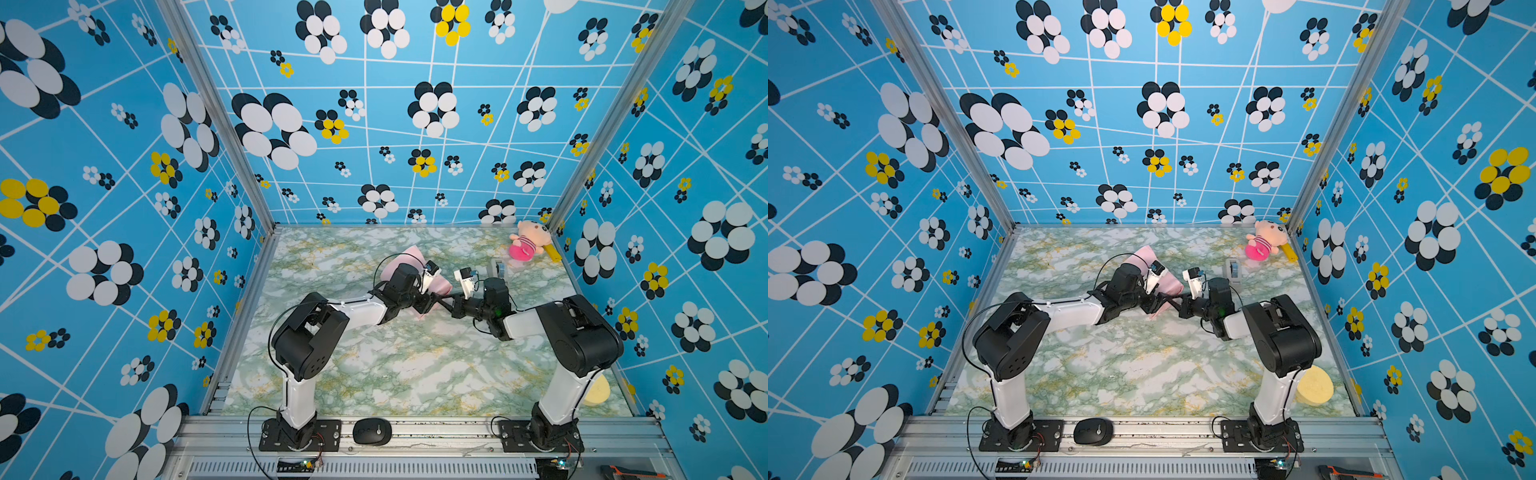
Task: Wrap the gift box in paper
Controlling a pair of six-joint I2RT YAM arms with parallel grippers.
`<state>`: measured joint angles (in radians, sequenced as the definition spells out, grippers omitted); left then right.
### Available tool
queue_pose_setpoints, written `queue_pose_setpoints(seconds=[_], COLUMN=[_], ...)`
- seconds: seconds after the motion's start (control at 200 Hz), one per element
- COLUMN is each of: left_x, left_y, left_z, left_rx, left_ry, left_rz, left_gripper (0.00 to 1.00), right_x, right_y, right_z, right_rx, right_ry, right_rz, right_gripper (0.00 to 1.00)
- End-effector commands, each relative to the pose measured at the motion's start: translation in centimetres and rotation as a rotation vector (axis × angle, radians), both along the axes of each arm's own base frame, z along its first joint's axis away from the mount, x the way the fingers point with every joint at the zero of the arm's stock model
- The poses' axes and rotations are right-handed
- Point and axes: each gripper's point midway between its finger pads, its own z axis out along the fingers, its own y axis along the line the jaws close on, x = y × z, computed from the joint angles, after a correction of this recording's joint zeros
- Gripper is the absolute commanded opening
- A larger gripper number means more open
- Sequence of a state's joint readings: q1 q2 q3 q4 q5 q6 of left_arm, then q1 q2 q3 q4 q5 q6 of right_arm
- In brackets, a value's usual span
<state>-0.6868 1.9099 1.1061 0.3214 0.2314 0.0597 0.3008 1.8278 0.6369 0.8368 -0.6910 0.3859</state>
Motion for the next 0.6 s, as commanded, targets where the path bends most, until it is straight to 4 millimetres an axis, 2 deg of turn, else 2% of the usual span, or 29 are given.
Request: queue_pose_setpoints(seconds=[0.0,0.11,0.17,0.18,0.225,0.37,0.595], left_x=[-1.2,-1.3,-1.4,-1.4,-1.3,-1.3,-2.0], left_y=[1.1,1.4,1.6,1.6,1.8,2.3,1.8], left_z=[-1.8,-0.5,-0.8,0.1,0.9,2.2,-0.4], left_rx=[0.066,0.080,0.103,0.095,0.098,0.140,0.381], left_ry=[0.035,-0.016,-0.030,-0.048,-0.077,-0.154,-0.271], left_rz=[-0.022,-0.032,-0.037,-0.034,-0.033,-0.022,-0.052], left_gripper=[0.69,0.77,0.80,0.80,0.82,0.85,0.94], right_x=[0.7,0.9,0.9,0.9,0.9,0.8,0.8], right_y=[0.6,0.7,0.7,0.7,0.7,0.7,0.7], right_z=[1.6,1.5,1.6,1.5,1.5,1.2,1.2], right_rx=[0.028,0.029,0.030,0.030,0.029,0.025,0.026], right_ry=[-0.057,-0.056,-0.058,-0.057,-0.057,-0.050,-0.052], right_rz=[0.013,0.012,0.012,0.012,0.013,0.015,0.014], right_gripper=[0.00,0.00,0.00,0.00,0.00,0.00,0.00])
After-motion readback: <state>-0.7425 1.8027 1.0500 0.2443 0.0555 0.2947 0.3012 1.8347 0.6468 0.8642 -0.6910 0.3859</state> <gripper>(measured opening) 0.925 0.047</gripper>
